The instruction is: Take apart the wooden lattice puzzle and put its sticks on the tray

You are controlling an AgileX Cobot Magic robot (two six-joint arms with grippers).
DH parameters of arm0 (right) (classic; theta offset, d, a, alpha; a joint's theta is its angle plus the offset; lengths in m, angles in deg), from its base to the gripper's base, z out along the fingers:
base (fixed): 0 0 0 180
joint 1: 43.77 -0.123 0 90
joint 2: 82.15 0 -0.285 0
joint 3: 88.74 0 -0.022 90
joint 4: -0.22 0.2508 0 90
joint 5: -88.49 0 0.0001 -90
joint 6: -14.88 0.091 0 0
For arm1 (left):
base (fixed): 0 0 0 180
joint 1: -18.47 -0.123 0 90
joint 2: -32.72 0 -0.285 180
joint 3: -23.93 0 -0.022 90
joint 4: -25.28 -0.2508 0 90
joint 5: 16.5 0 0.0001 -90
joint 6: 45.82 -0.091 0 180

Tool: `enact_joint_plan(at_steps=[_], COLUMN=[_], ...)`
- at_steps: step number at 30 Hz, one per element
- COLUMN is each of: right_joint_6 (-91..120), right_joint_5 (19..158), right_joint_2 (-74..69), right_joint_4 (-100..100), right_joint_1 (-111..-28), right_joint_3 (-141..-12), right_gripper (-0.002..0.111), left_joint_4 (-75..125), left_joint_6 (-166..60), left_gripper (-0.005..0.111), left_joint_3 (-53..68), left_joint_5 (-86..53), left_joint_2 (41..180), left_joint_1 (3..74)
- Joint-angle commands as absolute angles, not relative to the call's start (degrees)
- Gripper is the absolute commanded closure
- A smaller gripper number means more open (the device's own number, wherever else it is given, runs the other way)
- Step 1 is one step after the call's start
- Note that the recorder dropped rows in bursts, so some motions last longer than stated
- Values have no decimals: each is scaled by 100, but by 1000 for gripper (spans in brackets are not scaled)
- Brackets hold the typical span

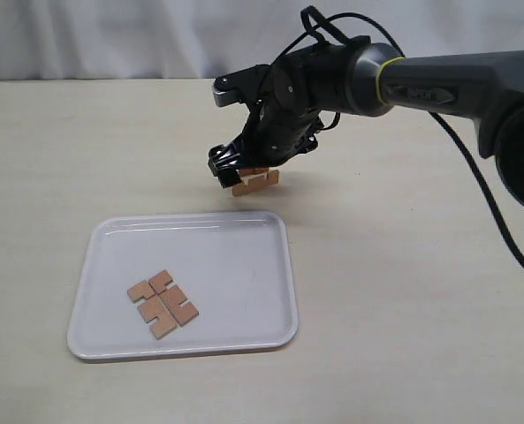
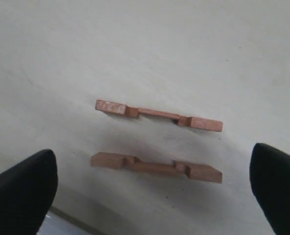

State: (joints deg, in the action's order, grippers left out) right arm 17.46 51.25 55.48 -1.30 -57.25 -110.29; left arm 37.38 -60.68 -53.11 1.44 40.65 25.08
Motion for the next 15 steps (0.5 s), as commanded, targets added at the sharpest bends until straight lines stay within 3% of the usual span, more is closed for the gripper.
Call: enact_joint_plan(at_steps=[1,15], right_joint_6=[1739,1807], right_joint_5=[5049,5287], right_joint_2=[5571,5770], right_joint_4=[-109,-109], right_joint_1=[-5713,-5713], right_joint_3=[-11074,-11074], right_gripper=[-2,-2], left_joint_4=[3750,3750], left_joint_6=[-6098,-6098], left_gripper=[107,107], left_joint_3=[-5329,-5329], left_joint_5=[92,92], left_joint_2=[4051,4051], left_joint_1=[2448,2448])
